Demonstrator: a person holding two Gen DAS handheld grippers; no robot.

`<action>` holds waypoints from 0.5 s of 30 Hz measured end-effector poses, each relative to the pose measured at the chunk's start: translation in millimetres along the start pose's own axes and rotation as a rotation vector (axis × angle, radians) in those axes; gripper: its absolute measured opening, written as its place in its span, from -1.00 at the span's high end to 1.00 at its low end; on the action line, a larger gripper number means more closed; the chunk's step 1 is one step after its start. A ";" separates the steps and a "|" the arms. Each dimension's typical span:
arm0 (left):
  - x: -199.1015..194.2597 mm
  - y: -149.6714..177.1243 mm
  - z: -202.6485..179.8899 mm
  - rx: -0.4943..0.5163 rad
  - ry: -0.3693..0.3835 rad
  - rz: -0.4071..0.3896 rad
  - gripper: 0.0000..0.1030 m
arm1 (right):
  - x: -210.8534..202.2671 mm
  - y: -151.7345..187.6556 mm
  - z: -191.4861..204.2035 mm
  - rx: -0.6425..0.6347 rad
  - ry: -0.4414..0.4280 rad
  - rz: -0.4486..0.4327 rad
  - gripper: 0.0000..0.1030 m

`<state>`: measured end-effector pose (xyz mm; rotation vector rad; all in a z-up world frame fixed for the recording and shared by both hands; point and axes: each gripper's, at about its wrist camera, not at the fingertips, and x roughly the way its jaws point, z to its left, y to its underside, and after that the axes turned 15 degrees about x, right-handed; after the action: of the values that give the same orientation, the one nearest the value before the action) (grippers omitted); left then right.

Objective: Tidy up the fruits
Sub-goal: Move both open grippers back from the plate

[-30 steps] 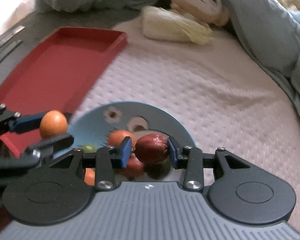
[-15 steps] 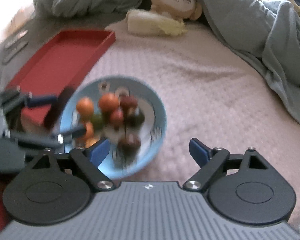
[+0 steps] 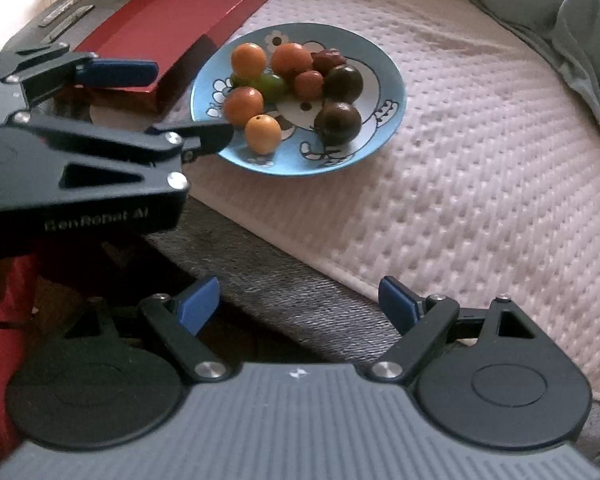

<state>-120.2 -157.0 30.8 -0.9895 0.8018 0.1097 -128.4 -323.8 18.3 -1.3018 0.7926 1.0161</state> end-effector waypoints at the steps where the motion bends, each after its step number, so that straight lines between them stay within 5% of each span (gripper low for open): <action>1: -1.0 0.6 -0.5 0.002 -0.001 0.001 -0.45 | -0.3 -0.1 1.2 0.001 -0.001 -0.003 -0.74; 15: 4.7 11.5 -3.6 0.010 -0.022 0.028 -0.45 | 5.7 -4.8 1.5 -0.005 -0.008 0.004 -0.74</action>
<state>-123.7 -154.6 18.6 -0.9664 0.7956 0.1401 -122.0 -321.3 15.1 -1.3004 0.7875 1.0270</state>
